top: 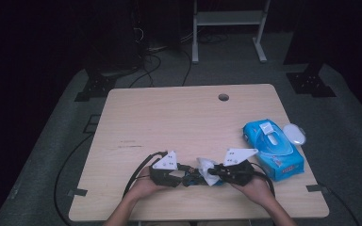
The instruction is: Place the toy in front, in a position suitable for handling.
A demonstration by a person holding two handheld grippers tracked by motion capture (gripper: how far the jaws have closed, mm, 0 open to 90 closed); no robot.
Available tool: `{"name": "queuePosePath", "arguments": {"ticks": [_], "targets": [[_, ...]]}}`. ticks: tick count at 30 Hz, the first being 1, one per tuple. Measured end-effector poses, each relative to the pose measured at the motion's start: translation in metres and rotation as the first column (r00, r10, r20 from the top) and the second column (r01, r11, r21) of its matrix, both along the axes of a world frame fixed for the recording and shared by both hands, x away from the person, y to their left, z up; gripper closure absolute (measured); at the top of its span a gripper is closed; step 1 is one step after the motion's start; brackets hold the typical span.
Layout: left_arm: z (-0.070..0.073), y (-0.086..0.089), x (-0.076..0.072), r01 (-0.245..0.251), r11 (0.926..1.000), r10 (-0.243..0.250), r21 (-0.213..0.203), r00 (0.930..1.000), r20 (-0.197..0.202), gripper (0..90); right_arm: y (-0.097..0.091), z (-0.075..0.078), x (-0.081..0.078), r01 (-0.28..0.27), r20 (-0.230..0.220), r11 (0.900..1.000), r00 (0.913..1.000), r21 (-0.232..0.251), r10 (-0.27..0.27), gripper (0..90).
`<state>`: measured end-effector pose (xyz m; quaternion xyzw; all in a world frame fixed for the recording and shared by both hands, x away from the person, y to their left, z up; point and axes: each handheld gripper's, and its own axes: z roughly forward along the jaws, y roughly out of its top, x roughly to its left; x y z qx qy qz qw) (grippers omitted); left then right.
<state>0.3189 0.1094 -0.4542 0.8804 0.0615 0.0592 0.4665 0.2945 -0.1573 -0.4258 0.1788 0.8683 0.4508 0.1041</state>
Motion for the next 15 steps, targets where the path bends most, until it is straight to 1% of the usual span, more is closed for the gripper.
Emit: {"name": "queuePosePath", "arguments": {"ticks": [1,3,5,6,7,8,9,10,11,12,13,14,15], "targets": [[0.000,0.001,0.000,0.001,1.0000,-0.001,0.001,1.0000,0.002,61.0,0.004,0.000,0.000,-0.006,0.002,0.9999,1.0000,-0.011,0.006,84.9],[-0.001,0.002,0.000,-0.001,1.0000,0.001,-0.003,1.0000,-0.003,61.0,0.003,0.000,0.001,-0.007,0.001,0.9998,1.0000,-0.016,0.007,84.9],[-0.001,0.003,0.000,-0.001,1.0000,0.001,-0.010,1.0000,-0.003,61.0,-0.001,0.000,0.001,0.002,0.001,0.9999,1.0000,-0.017,-0.002,84.9],[-0.002,0.003,-0.001,-0.004,0.9998,0.004,-0.018,1.0000,-0.006,60.9,-0.012,0.000,0.002,0.028,-0.006,0.9996,0.9996,0.003,-0.027,84.9],[-0.003,0.004,0.000,-0.007,0.9997,0.007,-0.024,0.9999,-0.009,60.9,-0.012,0.000,0.002,0.028,-0.006,0.9996,0.9996,0.003,-0.027,84.9],[-0.005,0.004,0.001,-0.016,0.9989,0.015,-0.043,0.9995,-0.028,60.7,-0.024,0.000,0.003,0.057,-0.021,0.9982,0.9982,0.016,-0.057,84.9],[-0.005,0.004,0.001,-0.016,0.9989,0.015,-0.043,0.9995,-0.028,60.3,-0.024,0.000,0.003,0.057,-0.021,0.9982,0.9982,0.016,-0.057,84.9],[-0.005,0.004,0.001,-0.023,0.9985,0.021,-0.050,0.9990,-0.038,59.3,-0.032,-0.002,0.002,0.066,-0.037,0.9974,0.9972,0.030,-0.065,84.7],[-0.006,0.004,0.001,-0.034,0.9980,0.031,-0.053,0.9982,-0.051,59.3,-0.032,-0.002,0.002,0.066,-0.037,0.9974,0.9972,0.030,-0.065,84.7],[-0.007,0.004,0.002,-0.044,0.9979,0.040,-0.049,0.9969,-0.067,53.9,-0.033,-0.003,0.002,0.064,-0.041,0.9972,0.9972,0.037,-0.063,84.7],[-0.008,0.003,0.002,-0.054,0.9969,0.048,-0.057,0.9951,-0.086,49.9,-0.034,-0.004,0.001,0.058,-0.045,0.9974,0.9974,0.043,-0.056,84.7],[-0.009,0.004,0.002,-0.057,0.9962,0.050,-0.066,0.9936,-0.101,48.3,-0.034,-0.004,0.000,0.059,-0.043,0.9972,0.9974,0.046,-0.057,84.7],[-0.009,0.005,0.003,-0.066,0.9930,0.052,-0.098,0.9895,-0.135,45.5,-0.034,-0.005,0.000,0.059,-0.040,0.9972,0.9976,0.047,-0.057,84.6]]}}
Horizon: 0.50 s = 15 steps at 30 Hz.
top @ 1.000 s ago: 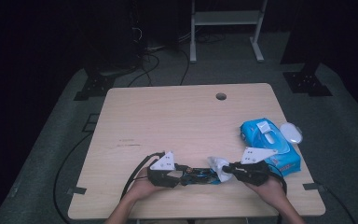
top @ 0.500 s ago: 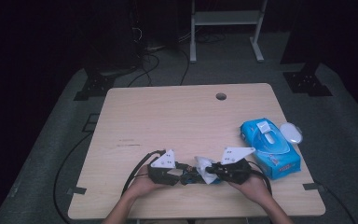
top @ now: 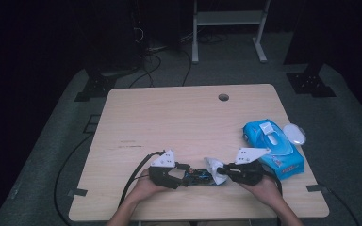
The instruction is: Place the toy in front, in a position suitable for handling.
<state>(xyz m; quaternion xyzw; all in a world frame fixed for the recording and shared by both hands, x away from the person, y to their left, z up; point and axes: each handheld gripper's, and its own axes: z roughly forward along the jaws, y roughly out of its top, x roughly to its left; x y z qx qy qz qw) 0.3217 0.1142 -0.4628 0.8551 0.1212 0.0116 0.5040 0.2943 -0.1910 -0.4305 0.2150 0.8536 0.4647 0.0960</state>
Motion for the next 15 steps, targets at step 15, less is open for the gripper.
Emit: {"name": "queuePosePath", "arguments": {"ticks": [15], "targets": [[0.0049,0.0017,0.0050,-0.048,0.9963,0.040,-0.072,0.9923,-0.117,38.2,-0.0005,-0.0014,-0.0058,-0.004,0.007,0.9999,1.0000,0.010,0.004,84.6]]}}
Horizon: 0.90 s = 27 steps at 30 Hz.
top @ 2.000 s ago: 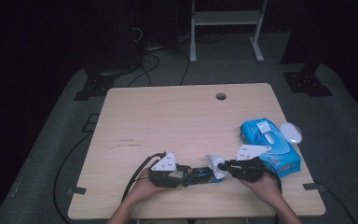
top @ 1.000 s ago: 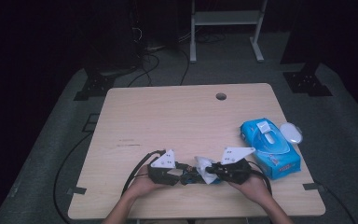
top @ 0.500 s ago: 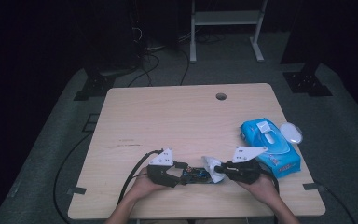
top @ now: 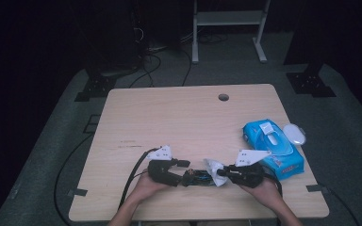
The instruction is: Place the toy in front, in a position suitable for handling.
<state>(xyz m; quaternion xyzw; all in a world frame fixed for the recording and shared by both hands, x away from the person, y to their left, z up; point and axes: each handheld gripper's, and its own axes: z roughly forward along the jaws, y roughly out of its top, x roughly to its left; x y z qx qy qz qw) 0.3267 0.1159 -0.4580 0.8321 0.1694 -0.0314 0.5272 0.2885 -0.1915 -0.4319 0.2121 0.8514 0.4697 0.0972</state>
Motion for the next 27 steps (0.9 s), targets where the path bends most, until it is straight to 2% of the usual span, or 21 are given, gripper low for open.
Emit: {"name": "queuePosePath", "arguments": {"ticks": [4,7,8,11,12,13,16,17,18,20,21,22,23,25,26,27], "targets": [[-0.003,0.000,0.002,-0.005,1.0000,0.005,0.001,0.9990,-0.045,37.7,-0.001,-0.001,-0.001,-0.010,0.002,0.9999,1.0000,0.006,0.010,84.6],[-0.004,0.000,0.004,-0.009,0.9999,0.009,0.010,0.9982,-0.060,37.9,-0.002,-0.001,-0.002,-0.015,0.001,0.9998,0.9999,0.013,0.015,84.6],[-0.005,0.000,0.004,-0.013,0.9999,0.012,-0.002,0.9971,-0.076,37.9,-0.002,-0.001,-0.003,-0.020,0.005,0.9997,0.9998,0.012,0.020,84.6],[-0.004,0.000,0.005,-0.012,0.9997,0.010,-0.019,0.9963,-0.085,39.1,-0.002,-0.002,-0.003,-0.019,0.010,0.9997,0.9998,0.015,0.019,84.6],[-0.003,-0.001,0.005,-0.005,0.9999,0.004,-0.016,0.9974,-0.072,41.3,-0.002,-0.002,-0.003,-0.018,0.009,0.9997,0.9998,0.016,0.018,84.6],[-0.002,-0.004,0.003,0.004,0.9998,-0.004,0.017,0.9993,-0.037,43.2,-0.002,-0.002,-0.003,-0.019,0.009,0.9997,0.9998,0.015,0.019,84.5],[-0.001,-0.008,0.004,0.022,0.9991,-0.021,0.035,0.9993,-0.030,41.7,0.000,-0.001,-0.002,-0.018,0.006,0.9998,0.9998,0.010,0.018,84.5],[-0.001,-0.015,0.005,0.026,0.9966,-0.026,0.078,0.9996,-0.007,36.0,0.000,-0.001,-0.001,-0.020,0.006,0.9998,0.9998,0.007,0.020,84.5],[-0.001,-0.015,0.005,0.026,0.9966,-0.026,0.078,0.9996,-0.007,33.5,0.000,-0.001,-0.001,-0.020,0.006,0.9998,0.9998,0.007,0.020,84.5],[-0.004,-0.022,0.006,0.038,0.9935,-0.037,0.107,0.9992,-0.013,31.6,0.001,-0.001,0.000,-0.021,0.009,0.9998,0.9997,0.006,0.021,84.5],[-0.005,-0.025,0.006,0.044,0.9914,-0.044,0.123,0.9990,-0.003,32.1,0.001,-0.001,0.000,-0.021,0.008,0.9998,0.9998,0.005,0.021,84.5],[-0.006,-0.027,0.006,0.058,0.9907,-0.060,0.123,0.9981,0.010,36.9,0.001,-0.001,0.000,-0.021,0.007,0.9998,0.9998,0.004,0.021,84.5],[-0.007,-0.028,0.005,0.079,0.9916,-0.081,0.102,0.9966,0.017,43.7,0.001,-0.001,0.001,-0.019,0.010,0.9998,0.9998,0.002,0.019,84.4],[-0.006,-0.026,0.005,0.096,0.9916,-0.098,0.087,0.9951,0.014,55.2,0.001,0.000,0.001,-0.014,0.011,0.9999,0.9998,-0.003,0.014,84.2],[-0.006,-0.026,0.005,0.104,0.9918,-0.106,0.074,0.9943,0.013,55.2,0.000,0.000,0.002,-0.005,0.018,1.0000,0.9998,-0.008,0.005,84.2],[-0.005,-0.027,0.004,0.098,0.9917,-0.101,0.083,0.9942,0.036,57.6,-0.002,0.001,0.004,0.003,0.017,1.0000,0.9999,-0.009,-0.003,84.2]]}}
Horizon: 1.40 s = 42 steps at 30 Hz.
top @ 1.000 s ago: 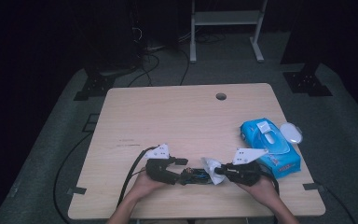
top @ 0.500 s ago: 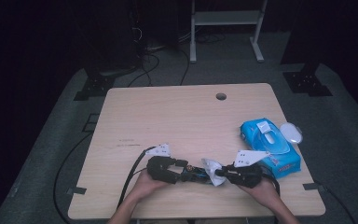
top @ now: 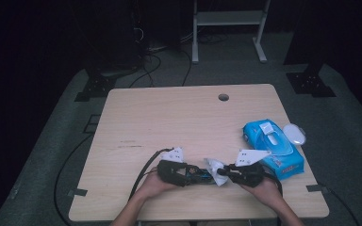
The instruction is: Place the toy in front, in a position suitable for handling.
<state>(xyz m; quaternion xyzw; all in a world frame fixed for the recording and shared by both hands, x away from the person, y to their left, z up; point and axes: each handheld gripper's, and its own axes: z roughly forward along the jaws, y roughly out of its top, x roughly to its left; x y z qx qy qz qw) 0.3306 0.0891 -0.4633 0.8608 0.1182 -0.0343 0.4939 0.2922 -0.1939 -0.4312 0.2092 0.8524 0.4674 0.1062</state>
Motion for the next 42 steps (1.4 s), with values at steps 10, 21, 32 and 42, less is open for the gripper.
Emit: {"name": "queuePosePath", "arguments": {"ticks": [10,21,32,42], "targets": [[0.010,0.002,0.012,-0.005,0.9999,0.003,0.013,0.9948,0.101,58.7,0.005,0.002,0.017,0.007,-0.021,1.0000,0.9998,0.005,-0.007,84.2],[0.010,0.011,0.021,0.010,0.9997,-0.013,0.023,0.9900,0.141,58.1,0.009,0.000,0.036,0.038,-0.044,0.9983,0.9984,0.043,-0.037,84.4],[0.009,0.021,0.017,-0.033,0.9972,0.038,-0.068,0.9967,0.072,51.1,0.010,-0.003,0.025,0.012,-0.044,0.9982,0.9990,0.060,-0.009,84.6],[0.008,0.030,0.027,-0.081,0.9891,0.075,-0.123,0.9959,-0.050,49.5,0.010,-0.004,0.020,-0.002,-0.027,0.9983,0.9996,0.058,0.003,84.6]]}}
